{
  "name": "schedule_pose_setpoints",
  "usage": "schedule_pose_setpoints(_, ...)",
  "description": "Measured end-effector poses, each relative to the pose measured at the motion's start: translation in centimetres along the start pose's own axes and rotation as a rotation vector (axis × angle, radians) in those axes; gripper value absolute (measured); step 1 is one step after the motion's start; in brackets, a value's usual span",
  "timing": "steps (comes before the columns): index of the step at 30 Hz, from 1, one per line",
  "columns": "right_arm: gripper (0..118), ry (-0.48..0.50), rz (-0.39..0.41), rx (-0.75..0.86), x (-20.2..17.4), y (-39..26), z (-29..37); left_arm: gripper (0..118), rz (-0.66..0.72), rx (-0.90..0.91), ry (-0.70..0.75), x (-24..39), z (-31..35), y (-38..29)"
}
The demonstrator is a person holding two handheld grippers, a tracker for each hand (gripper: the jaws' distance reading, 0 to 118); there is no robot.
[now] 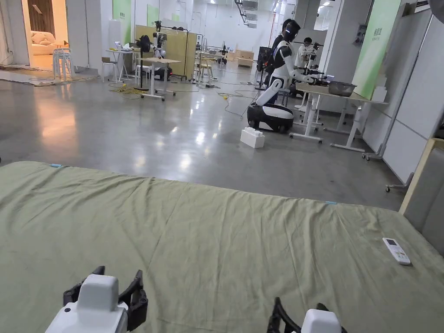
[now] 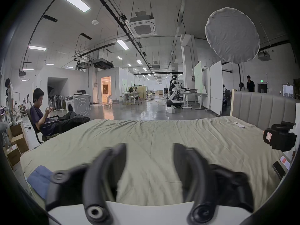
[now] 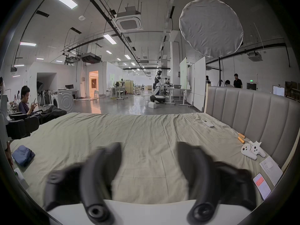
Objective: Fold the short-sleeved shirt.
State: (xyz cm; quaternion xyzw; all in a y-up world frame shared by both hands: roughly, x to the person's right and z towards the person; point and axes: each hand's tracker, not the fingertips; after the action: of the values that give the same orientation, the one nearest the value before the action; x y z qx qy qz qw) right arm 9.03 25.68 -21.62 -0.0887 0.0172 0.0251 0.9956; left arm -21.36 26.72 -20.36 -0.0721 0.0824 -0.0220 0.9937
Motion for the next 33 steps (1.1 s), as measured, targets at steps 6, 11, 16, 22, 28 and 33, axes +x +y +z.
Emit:
schedule_pose_setpoints(6,116,-0.024,0.002,0.022,0.1,-0.3,0.0,100,-0.018,0.023,0.031,-0.3,0.3,0.1)
schedule_pose_setpoints(11,118,-0.034,0.028,0.080,0.3,0.2,0.4,101,-0.004,0.039,0.025,-0.7,0.5,0.3)
schedule_pose_setpoints(16,118,-0.063,0.022,0.024,0.7,0.6,-0.5,101,0.024,0.015,0.025,-1.0,0.2,0.5)
schedule_pose_setpoints(22,118,-0.017,-0.020,0.033,1.5,0.6,-0.6,104,0.048,0.012,-0.008,-1.1,0.2,0.7)
schedule_pose_setpoints(28,118,-0.021,-0.073,0.028,1.4,1.0,-0.5,104,0.061,0.004,-0.037,-0.6,-0.1,0.8)
schedule_pose_setpoints(33,118,-0.034,-0.078,0.012,1.3,1.3,-0.6,104,0.080,0.008,-0.028,-0.6,-0.3,0.6)
